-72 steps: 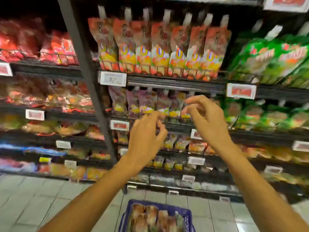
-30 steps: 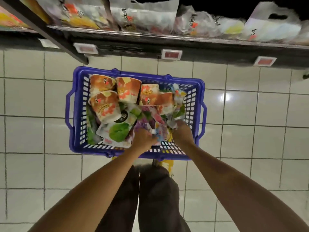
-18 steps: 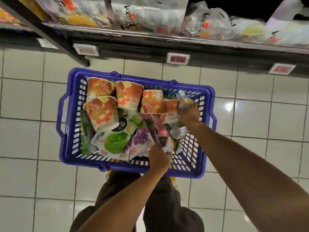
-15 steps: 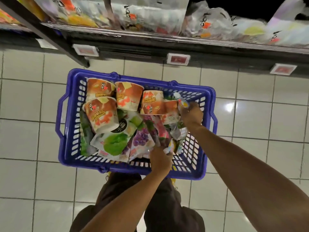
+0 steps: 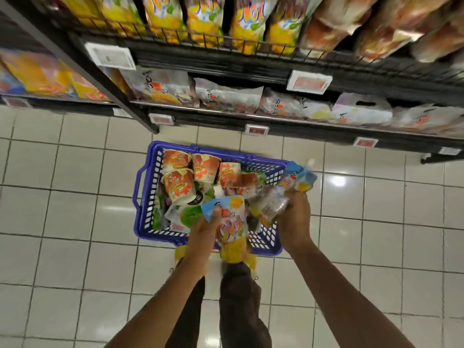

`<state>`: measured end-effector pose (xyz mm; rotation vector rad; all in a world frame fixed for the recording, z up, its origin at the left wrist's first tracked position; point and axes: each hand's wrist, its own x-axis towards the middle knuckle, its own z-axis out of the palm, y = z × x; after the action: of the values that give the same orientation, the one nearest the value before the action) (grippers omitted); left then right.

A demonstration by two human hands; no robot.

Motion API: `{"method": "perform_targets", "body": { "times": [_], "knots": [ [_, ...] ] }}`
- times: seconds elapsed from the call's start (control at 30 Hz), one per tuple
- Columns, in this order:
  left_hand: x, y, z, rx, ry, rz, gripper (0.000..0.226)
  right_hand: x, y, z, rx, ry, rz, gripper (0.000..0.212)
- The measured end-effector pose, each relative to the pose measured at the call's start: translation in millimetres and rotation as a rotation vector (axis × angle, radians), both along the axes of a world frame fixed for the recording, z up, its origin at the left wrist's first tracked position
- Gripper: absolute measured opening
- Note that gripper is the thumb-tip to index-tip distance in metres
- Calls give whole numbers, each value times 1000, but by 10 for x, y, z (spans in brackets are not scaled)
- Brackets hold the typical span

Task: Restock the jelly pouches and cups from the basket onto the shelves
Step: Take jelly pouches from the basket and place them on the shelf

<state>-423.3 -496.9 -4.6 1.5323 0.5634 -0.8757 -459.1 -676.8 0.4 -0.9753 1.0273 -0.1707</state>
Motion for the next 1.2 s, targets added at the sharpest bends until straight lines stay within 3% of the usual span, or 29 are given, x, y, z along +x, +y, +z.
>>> {"method": "perform_targets", "body": {
  "times": [0.07, 0.13, 0.2, 0.27, 0.33, 0.4, 0.47, 0.53, 0.6, 0.67, 0.77, 0.9, 1.07, 1.1, 1.2],
  "knots": [
    [183, 42, 482, -95, 136, 142, 42, 124, 25, 533, 268, -94, -66, 32],
    [413, 119, 1051, -308, 321, 263, 63, 245, 92, 1166, 415, -137, -48, 30],
    [679, 230, 1662, -433, 394, 271, 76, 375, 216, 1777, 481, -184, 8, 26],
    [918, 349, 2240, -559, 338, 201, 70, 489, 369, 2346, 522, -227, 36, 14],
    [1155, 454, 2857, -650, 208, 147, 50, 615, 476, 2960, 514, -286, 82, 21],
    [1346, 529, 3353, -605, 60, 72, 32, 727, 554, 3473, 488, -334, 147, 15],
    [1509, 633, 3845, -557, -92, -3, 23, 864, 619, 3956, 417, -370, 171, 26],
    [1655, 701, 4310, -546, -238, -44, 28, 1029, 714, 4409, 270, -431, 167, 28],
    [1787, 717, 4752, -546, -367, -31, 38, 1190, 758, 4751, 147, -504, 156, 48],
    [1915, 742, 5194, -584, -468, -8, 44, 1298, 808, 5148, 80, -595, 195, 46],
    [2092, 751, 5780, -666, -579, 17, 40, 1425, 830, 5634, 69, -702, 262, 35],
    [2205, 710, 6469, -715, -751, -67, 35, 1584, 781, 6201, 101, -852, 329, 60],
    [2347, 569, 7254, -557, -1088, -68, 36, 1772, 544, 7024, -434, -777, 373, 93],
    [2374, 533, 7424, -554, -1148, -59, 34, 1803, 496, 7196, -525, -773, 393, 89],
    [2461, 438, 7888, -531, -1298, -20, 27, 1896, 366, 7663, -632, -833, 356, 49]
  ]
}}
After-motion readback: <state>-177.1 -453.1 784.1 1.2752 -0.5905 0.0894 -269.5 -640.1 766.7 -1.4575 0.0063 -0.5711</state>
